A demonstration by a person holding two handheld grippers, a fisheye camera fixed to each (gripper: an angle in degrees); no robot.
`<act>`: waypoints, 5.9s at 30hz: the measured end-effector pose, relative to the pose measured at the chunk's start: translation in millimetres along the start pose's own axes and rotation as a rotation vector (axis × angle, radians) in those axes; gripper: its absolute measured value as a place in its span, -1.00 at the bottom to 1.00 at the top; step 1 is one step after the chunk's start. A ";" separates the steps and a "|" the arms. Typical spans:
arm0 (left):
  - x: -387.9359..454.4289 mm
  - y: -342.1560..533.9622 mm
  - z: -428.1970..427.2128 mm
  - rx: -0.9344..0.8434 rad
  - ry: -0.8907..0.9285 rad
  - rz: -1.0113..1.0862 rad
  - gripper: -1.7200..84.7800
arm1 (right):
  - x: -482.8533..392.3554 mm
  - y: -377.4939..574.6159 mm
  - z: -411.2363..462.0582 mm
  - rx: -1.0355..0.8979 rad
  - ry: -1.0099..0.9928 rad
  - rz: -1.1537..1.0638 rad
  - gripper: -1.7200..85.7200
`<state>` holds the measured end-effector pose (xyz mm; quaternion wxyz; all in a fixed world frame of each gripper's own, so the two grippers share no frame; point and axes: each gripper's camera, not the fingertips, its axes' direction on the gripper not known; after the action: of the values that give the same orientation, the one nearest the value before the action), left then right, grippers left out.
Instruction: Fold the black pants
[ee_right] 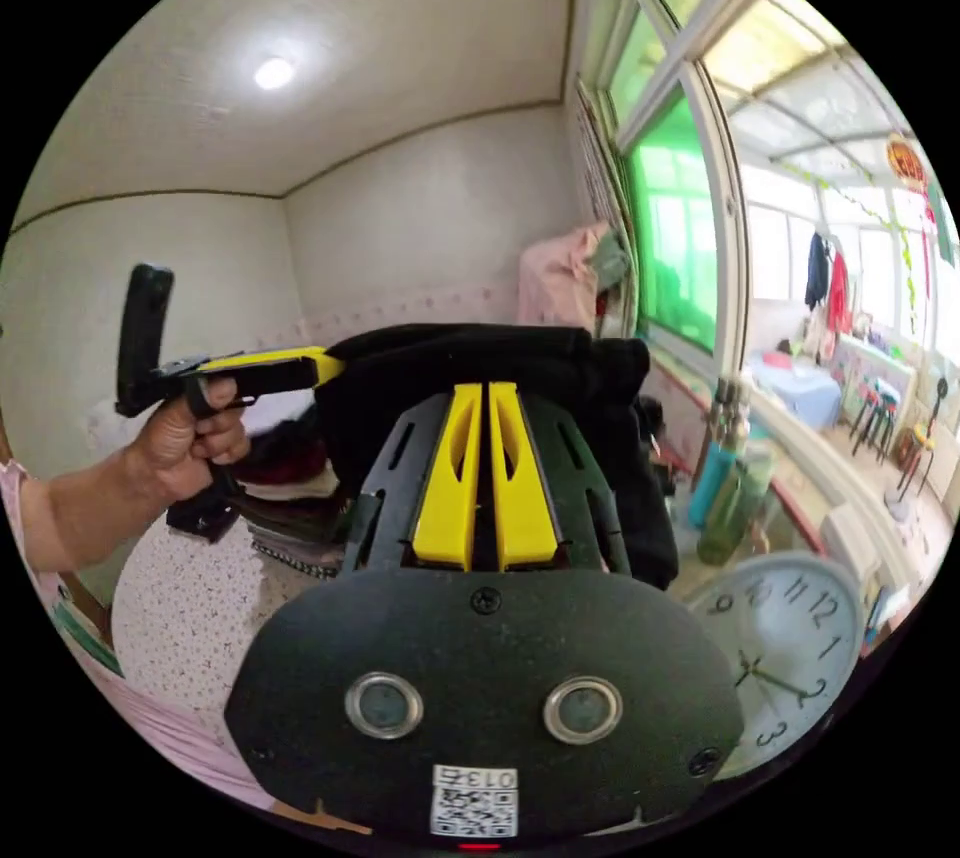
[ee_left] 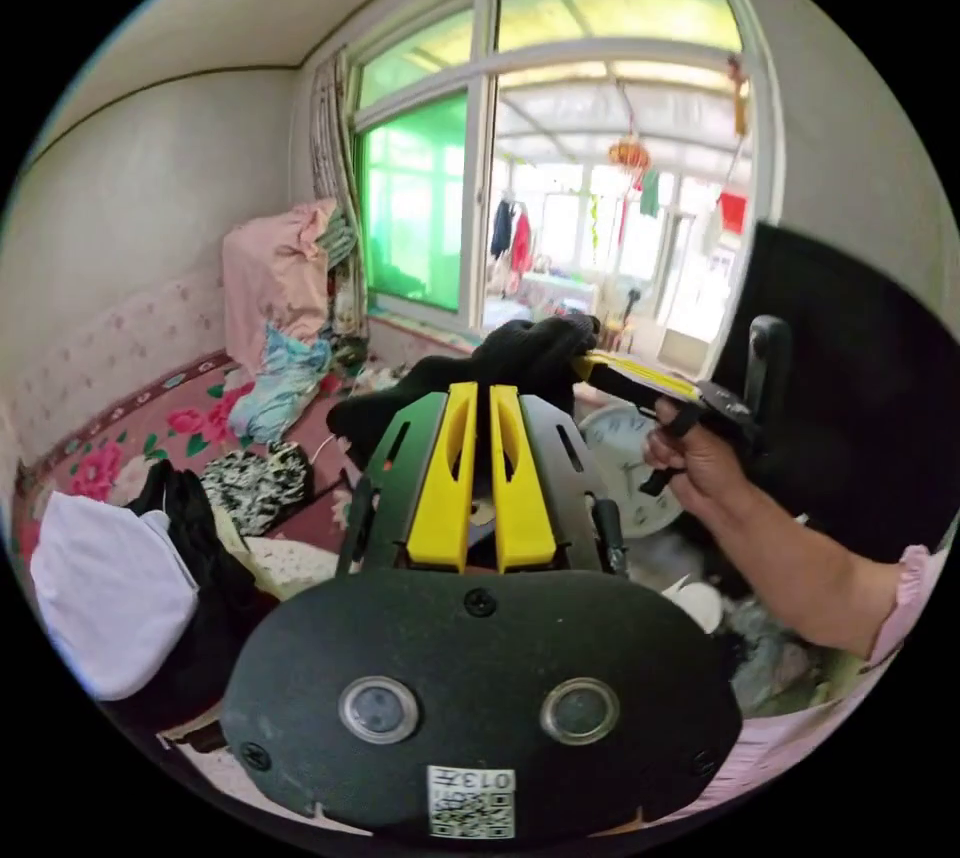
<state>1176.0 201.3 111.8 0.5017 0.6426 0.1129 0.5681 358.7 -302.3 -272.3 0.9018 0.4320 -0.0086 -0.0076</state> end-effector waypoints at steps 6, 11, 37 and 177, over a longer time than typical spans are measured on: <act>18.0 -10.5 -207.5 0.391 0.079 0.169 -0.94 | -129.1 -77.0 -136.2 0.390 -0.098 -0.332 -0.95; 17.8 35.1 -385.5 0.449 -0.066 0.311 -0.94 | -244.9 -85.9 -209.7 0.535 -0.042 -0.518 -0.95; -199.5 516.9 -754.1 -0.226 -0.810 -0.775 -0.80 | -520.6 351.2 18.2 -0.828 -0.530 -0.132 -0.76; -227.7 596.1 -993.5 -0.218 -0.478 -1.357 -0.71 | -195.0 449.5 -51.1 -0.871 0.074 0.420 -0.67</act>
<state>10.0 270.8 284.4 0.8156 0.4840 0.3167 -0.0160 167.8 23.4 44.1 0.9805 0.0030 -0.0595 0.1870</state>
